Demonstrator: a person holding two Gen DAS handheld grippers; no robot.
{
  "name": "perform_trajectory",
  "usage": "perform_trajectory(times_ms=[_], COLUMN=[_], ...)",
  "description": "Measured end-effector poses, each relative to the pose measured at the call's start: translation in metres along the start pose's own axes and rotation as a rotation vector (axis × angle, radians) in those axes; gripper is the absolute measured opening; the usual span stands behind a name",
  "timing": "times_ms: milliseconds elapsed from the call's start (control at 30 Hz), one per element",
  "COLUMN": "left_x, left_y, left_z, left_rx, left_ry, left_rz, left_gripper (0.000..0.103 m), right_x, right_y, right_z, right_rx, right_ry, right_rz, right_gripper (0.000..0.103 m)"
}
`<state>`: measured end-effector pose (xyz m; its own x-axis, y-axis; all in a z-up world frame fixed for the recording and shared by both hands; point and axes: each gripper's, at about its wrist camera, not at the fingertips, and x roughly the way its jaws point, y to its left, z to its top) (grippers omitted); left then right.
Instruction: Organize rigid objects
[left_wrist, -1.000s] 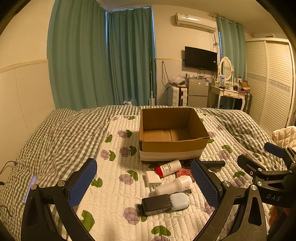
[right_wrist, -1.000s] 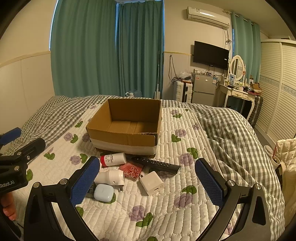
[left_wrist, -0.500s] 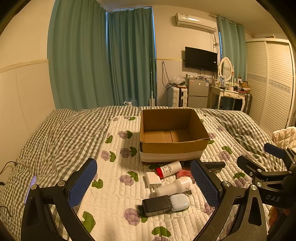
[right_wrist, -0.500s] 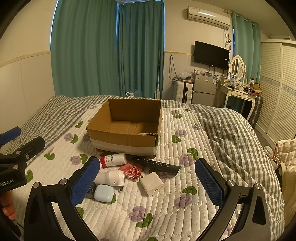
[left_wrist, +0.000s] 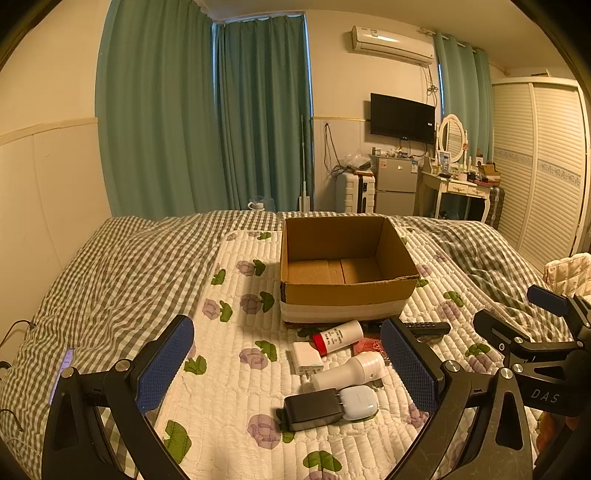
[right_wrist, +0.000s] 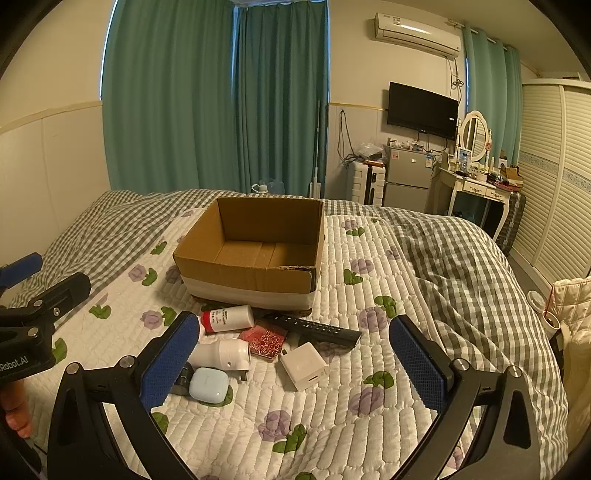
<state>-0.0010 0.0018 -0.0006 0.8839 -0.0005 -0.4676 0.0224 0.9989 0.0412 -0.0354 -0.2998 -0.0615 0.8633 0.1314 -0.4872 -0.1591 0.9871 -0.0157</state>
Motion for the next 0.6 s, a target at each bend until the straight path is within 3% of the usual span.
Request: perform_trajectory(times_ms=[600], left_x=[-0.009], left_y=[-0.003], left_z=[0.002], left_rx=[-0.003], left_ry=[0.003], left_rz=[-0.005], left_gripper=[0.103], right_x=[0.001], right_y=[0.002], right_z=[0.0], right_rx=[0.003], right_ry=[0.042], right_rz=[0.015], right_gripper=[0.103])
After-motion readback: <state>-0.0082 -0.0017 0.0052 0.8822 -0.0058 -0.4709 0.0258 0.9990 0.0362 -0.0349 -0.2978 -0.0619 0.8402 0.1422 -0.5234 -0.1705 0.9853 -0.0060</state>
